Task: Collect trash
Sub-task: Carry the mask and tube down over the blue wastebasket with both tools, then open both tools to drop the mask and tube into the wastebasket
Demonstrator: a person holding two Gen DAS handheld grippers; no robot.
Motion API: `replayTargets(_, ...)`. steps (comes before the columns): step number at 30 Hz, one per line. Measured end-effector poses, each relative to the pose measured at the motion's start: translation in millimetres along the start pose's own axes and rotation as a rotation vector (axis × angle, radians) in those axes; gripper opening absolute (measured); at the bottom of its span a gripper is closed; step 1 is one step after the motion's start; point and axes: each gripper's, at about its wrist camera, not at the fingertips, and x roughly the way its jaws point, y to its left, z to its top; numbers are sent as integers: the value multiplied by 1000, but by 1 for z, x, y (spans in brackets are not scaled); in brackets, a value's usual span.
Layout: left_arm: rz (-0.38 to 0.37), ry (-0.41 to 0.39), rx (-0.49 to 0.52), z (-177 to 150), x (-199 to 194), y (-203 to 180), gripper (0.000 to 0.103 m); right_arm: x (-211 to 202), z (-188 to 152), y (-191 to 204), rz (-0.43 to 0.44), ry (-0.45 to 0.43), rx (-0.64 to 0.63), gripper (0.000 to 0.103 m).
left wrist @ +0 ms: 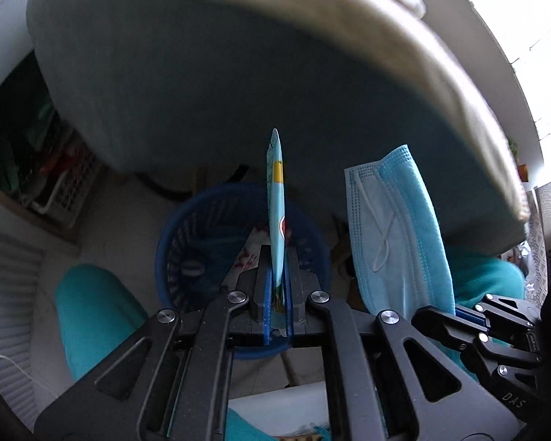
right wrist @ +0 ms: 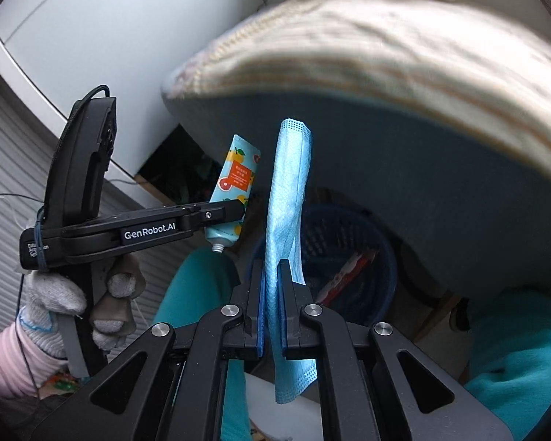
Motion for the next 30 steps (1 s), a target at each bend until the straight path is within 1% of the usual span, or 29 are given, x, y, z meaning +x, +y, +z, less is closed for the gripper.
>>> replayTargets(5, 35, 45, -20, -7, 22, 13, 3, 27, -8, -6, -1, 56, 21, 4)
replayTargets(7, 46, 55, -29, -10, 28, 19, 3, 32, -13, -7, -8, 70, 23, 4)
replayTargets(13, 66, 68, -32, -13, 40, 25, 3, 53, -16, -14, -36, 98, 33, 4)
replayTargets(15, 72, 74, -30, -14, 40, 23, 3, 56, -16, -14, -40, 102, 36, 4)
replayTargets(16, 73, 79, -31, -15, 43, 23, 3, 52, -23, -15, -41, 104, 38, 4)
replayTargets(24, 103, 96, -19, -16, 52, 23, 3, 62, -22, -13, -59, 121, 31, 4)
replayTargets(25, 106, 97, -19, -15, 53, 23, 6, 64, -22, -13, -63, 123, 29, 4)
replayTargets(26, 106, 97, -20, -16, 55, 24, 17, 66, -22, -13, -65, 127, 27, 4)
replayTargets(27, 106, 96, -20, -16, 54, 22, 24, 68, -22, -13, -66, 133, 25, 5)
replayTargets(28, 110, 92, -18, -16, 54, 22, 39, 71, -22, -13, -71, 140, 20, 7)
replayTargets(29, 118, 83, -17, -16, 53, 22, 45, 73, -22, -13, -81, 145, 14, 17)
replayTargets(30, 127, 74, -15, -17, 52, 22, 45, 74, -22, -11, -91, 149, 9, 34)
